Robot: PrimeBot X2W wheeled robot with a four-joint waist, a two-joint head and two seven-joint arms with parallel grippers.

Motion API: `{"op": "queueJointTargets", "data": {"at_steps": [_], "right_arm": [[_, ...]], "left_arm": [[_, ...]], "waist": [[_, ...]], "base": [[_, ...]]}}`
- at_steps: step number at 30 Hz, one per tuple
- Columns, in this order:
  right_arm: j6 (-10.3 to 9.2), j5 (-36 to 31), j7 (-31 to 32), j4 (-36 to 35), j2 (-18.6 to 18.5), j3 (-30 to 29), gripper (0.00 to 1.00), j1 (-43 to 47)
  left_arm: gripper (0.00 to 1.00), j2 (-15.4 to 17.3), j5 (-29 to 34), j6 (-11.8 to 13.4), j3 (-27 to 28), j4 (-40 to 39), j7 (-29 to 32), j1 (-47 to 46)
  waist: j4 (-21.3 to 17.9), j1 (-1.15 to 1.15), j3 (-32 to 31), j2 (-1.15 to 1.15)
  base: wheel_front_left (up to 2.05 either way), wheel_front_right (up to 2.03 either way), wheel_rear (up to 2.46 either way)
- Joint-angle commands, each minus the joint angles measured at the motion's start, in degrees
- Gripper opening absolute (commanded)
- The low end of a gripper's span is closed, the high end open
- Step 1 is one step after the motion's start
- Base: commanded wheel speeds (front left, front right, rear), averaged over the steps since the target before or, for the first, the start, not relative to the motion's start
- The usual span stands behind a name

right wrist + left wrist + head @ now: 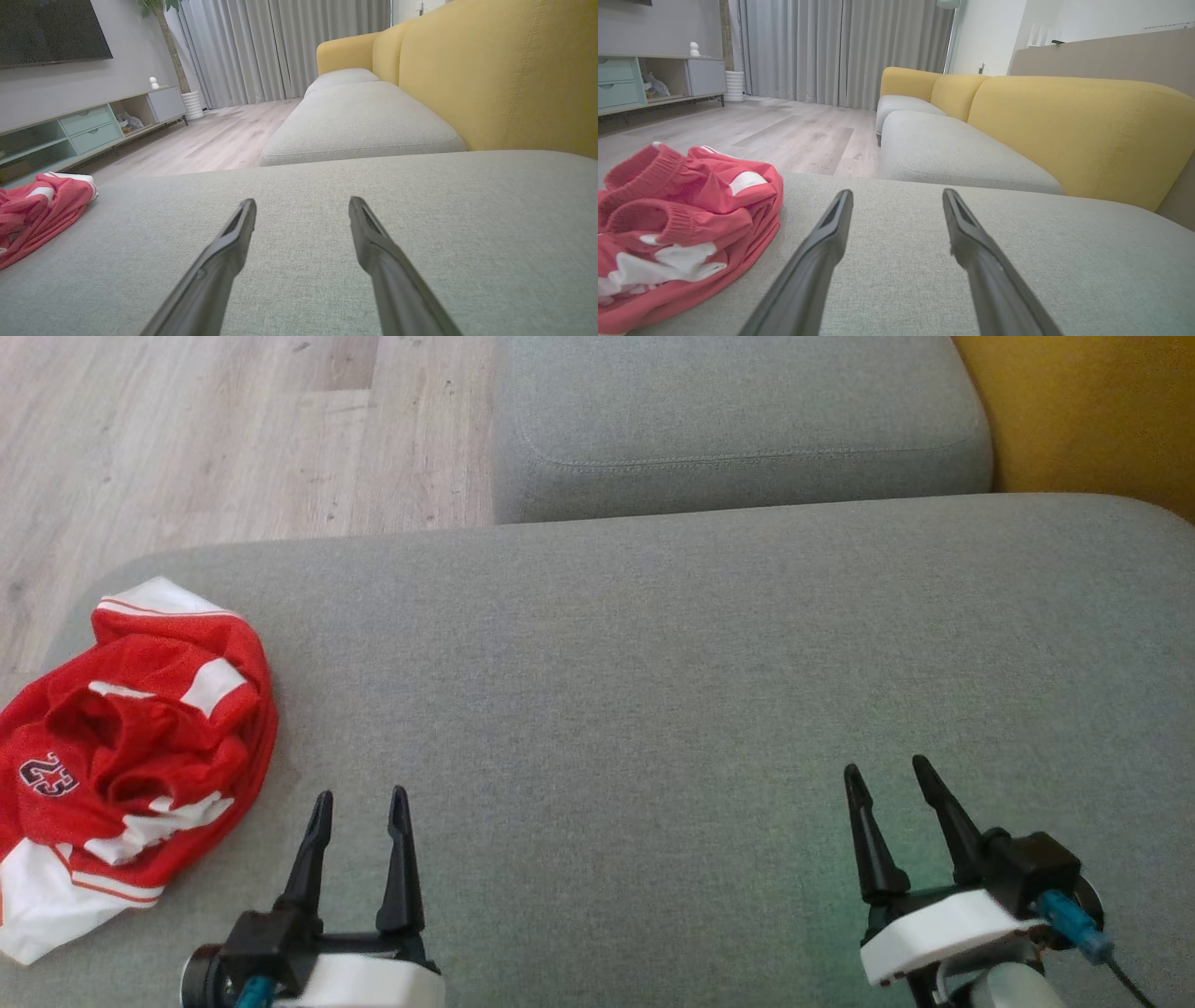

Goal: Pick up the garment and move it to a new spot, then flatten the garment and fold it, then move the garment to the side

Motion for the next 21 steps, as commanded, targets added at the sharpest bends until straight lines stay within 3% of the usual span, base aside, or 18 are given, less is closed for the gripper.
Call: {"op": "queueJointTargets", "data": {"at_steps": [1,10,21], "right_arm": [[-0.04,-2.32,-1.3,-1.41,-0.56,1.25,1.0,-2.47],[-0.04,-8.19,-2.79,-0.28,-0.61,1.68,1.0,-2.64],[-0.04,-8.02,-2.79,0.31,-0.61,1.06,1.0,-2.74]], "left_arm": [[1.0,0.43,2.05,0.6,1.07,-1.86,-1.24,-1.51],[1.0,0.47,7.76,1.11,0.49,-1.89,-2.73,-1.26],[1.0,0.47,7.42,0.78,0.4,-1.44,-2.73,-1.2]], "waist": [[-0.05,0.0,-0.08,0.0],[-0.06,0.0,-0.44,0.0],[-0.12,0.0,-0.59,0.0]], "base": [[0.0,0.0,0.0],[0.0,0.0,0.0],[0.0,0.0,0.0]]}}
